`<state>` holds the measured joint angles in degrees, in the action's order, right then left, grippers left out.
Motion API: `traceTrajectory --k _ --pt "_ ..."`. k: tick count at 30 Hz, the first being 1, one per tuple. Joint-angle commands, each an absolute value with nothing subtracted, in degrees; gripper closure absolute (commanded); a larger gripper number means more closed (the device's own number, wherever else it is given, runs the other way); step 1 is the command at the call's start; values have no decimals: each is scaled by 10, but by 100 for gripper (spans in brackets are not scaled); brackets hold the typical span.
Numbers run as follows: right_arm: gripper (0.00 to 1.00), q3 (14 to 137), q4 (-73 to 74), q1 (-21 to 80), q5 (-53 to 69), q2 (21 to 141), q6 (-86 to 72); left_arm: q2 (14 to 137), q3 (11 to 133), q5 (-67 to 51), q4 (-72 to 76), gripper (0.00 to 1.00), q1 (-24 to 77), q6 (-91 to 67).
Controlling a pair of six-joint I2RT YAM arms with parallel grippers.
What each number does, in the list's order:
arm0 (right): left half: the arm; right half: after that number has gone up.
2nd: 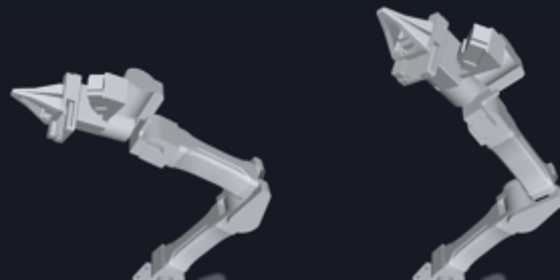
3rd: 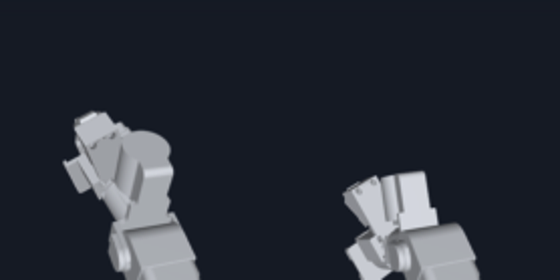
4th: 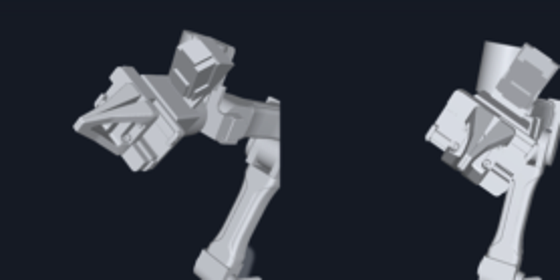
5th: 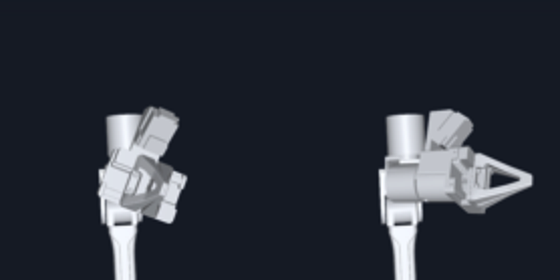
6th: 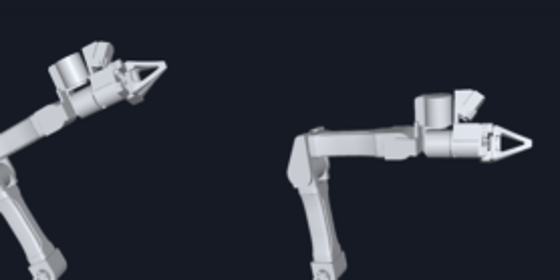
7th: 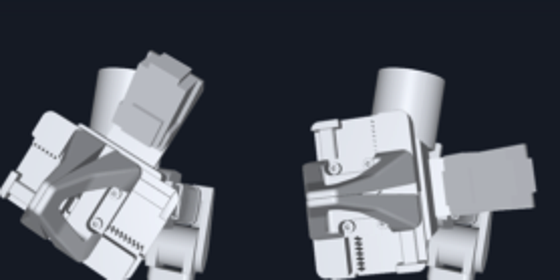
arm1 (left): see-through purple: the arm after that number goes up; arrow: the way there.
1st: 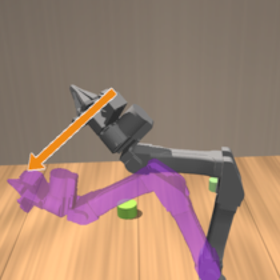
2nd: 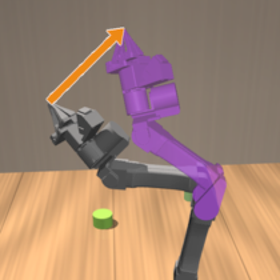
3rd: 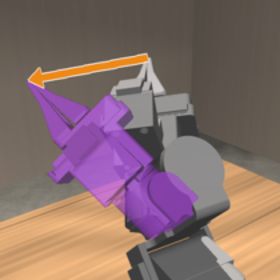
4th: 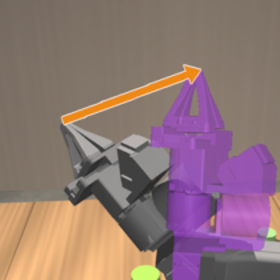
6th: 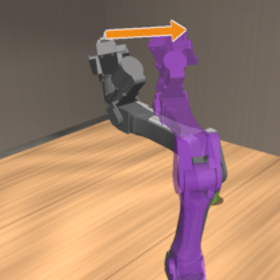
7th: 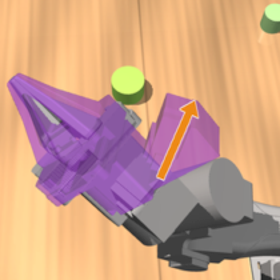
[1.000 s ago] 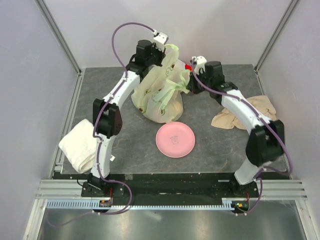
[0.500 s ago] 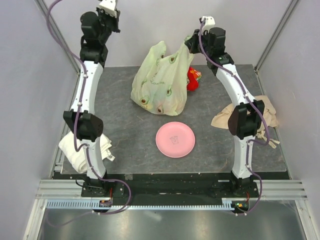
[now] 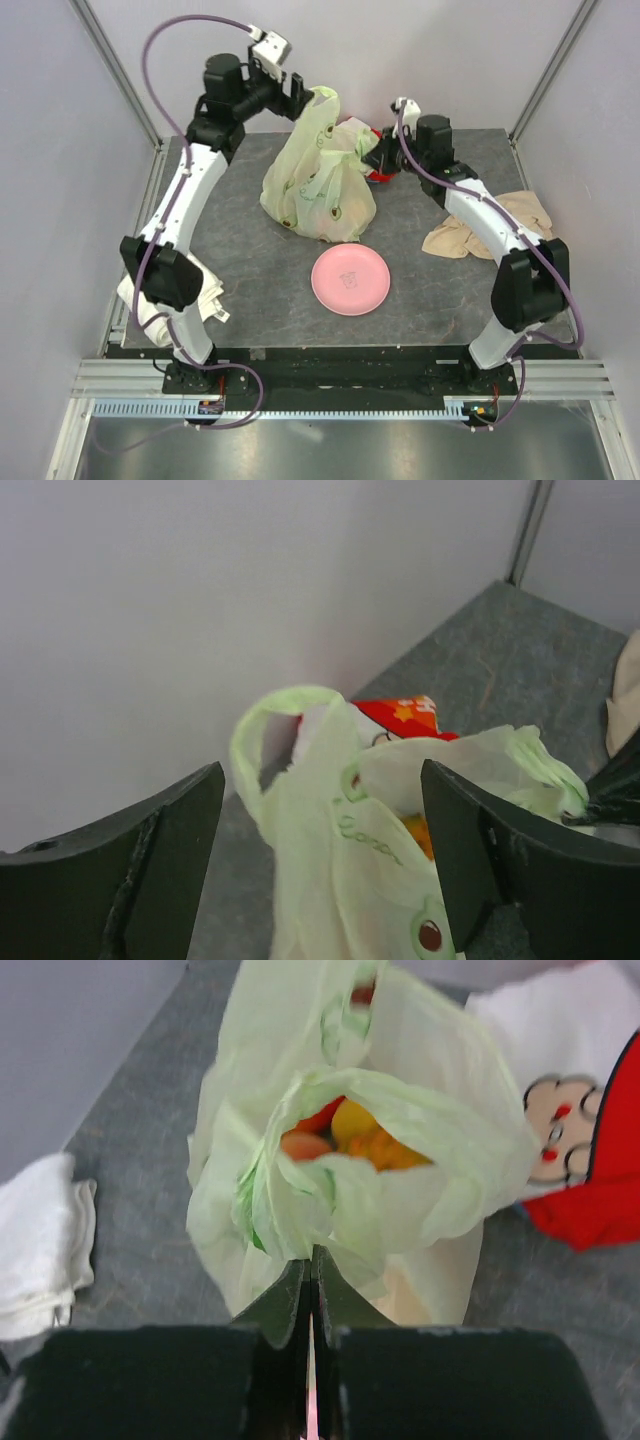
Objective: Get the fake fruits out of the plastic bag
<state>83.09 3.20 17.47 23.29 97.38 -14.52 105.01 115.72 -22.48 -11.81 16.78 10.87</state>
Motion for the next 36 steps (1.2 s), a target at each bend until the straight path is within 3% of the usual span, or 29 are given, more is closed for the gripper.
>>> traceTrajectory --k 1,6,14,28,34,36 --pt "100 745 45 178 236 896 -102 1113 1151 -257 -152 12 184 48" --pt "100 708 67 178 215 882 -62 1193 1212 -238 -126 15 214 54" --pt "100 693 75 177 214 875 -55 1253 1258 -85 -94 19 241 83" --pt "100 664 91 177 207 851 -33 1333 1325 -48 -33 18 247 128" --pt "100 664 91 178 206 852 -29 1367 1332 -13 -13 31 256 156" --pt "100 666 91 177 207 853 -29 1369 1333 -18 -11 42 257 161"
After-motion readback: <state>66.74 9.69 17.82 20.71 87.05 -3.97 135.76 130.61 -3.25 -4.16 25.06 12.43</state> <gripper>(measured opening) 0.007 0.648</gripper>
